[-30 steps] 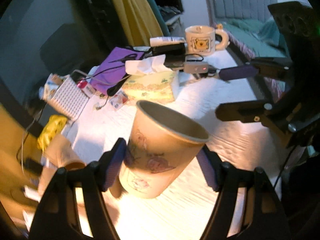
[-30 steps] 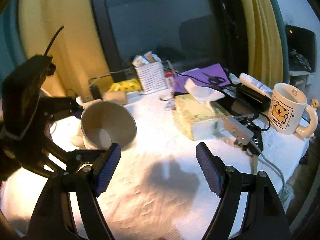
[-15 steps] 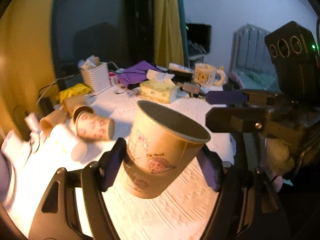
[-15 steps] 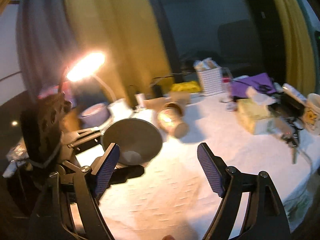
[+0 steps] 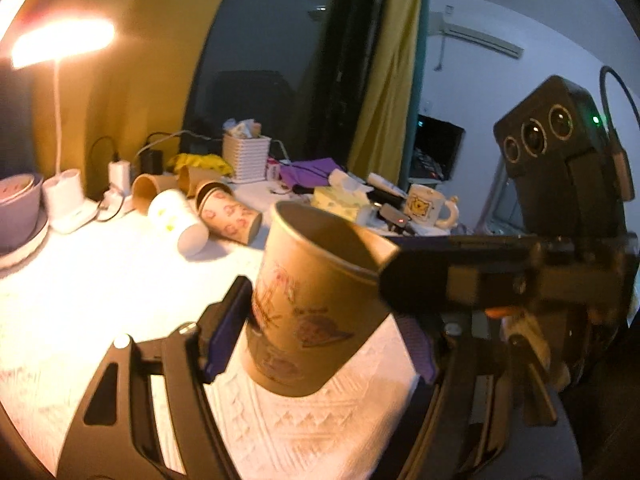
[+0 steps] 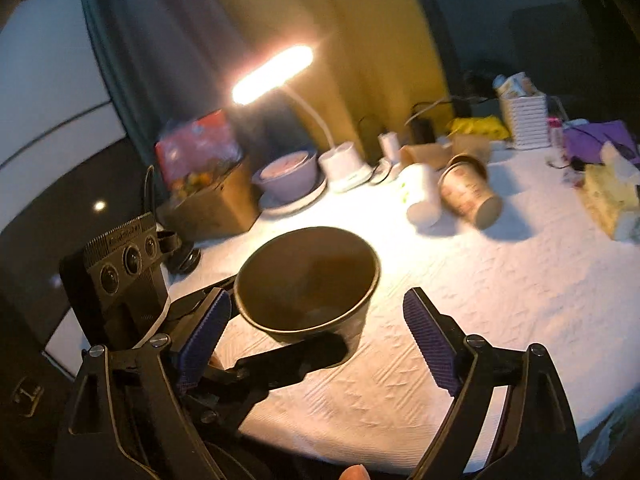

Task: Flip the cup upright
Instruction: 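Lift the tan cup with the right gripper and rotate it mouth-up, then carry the upright tan cup with the right gripper and lower it to the table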

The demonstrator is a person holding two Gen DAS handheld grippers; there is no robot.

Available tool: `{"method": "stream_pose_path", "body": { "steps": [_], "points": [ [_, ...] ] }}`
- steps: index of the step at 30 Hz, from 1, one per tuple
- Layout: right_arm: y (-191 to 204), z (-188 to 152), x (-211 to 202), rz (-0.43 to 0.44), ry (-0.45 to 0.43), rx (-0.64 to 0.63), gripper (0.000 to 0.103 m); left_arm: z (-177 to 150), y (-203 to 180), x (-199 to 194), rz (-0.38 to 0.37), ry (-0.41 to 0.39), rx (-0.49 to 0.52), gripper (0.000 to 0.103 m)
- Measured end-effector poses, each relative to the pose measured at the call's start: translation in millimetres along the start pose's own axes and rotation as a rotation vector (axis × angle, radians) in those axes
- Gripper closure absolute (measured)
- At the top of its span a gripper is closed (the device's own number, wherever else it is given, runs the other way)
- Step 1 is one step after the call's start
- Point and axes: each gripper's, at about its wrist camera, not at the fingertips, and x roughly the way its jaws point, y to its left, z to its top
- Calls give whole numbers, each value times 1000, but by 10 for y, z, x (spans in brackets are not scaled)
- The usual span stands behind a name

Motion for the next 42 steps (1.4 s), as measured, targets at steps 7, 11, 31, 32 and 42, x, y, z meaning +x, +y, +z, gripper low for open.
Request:
{"method": "stream_pose_path", "body": {
  "steps": [7,11,31,32,42],
  "points": [
    [171,-69,245,9,74,-55,13,-140,4,-91,-20,-3,-18,32],
    [126,-86,359,18,113,-24,13,-189,-47,-114,-22,-9,5,32],
    [134,-97,580,-38,159,-63,35,-362,104,-96,5,32,-68,14],
    [122,-84,566,-53,148,-64,35,-369,108,-95,4,33,-70,12],
    [-177,23,418,-286,35,-107,34,-425,218,-122,51,52,-101,9]
  ]
}}
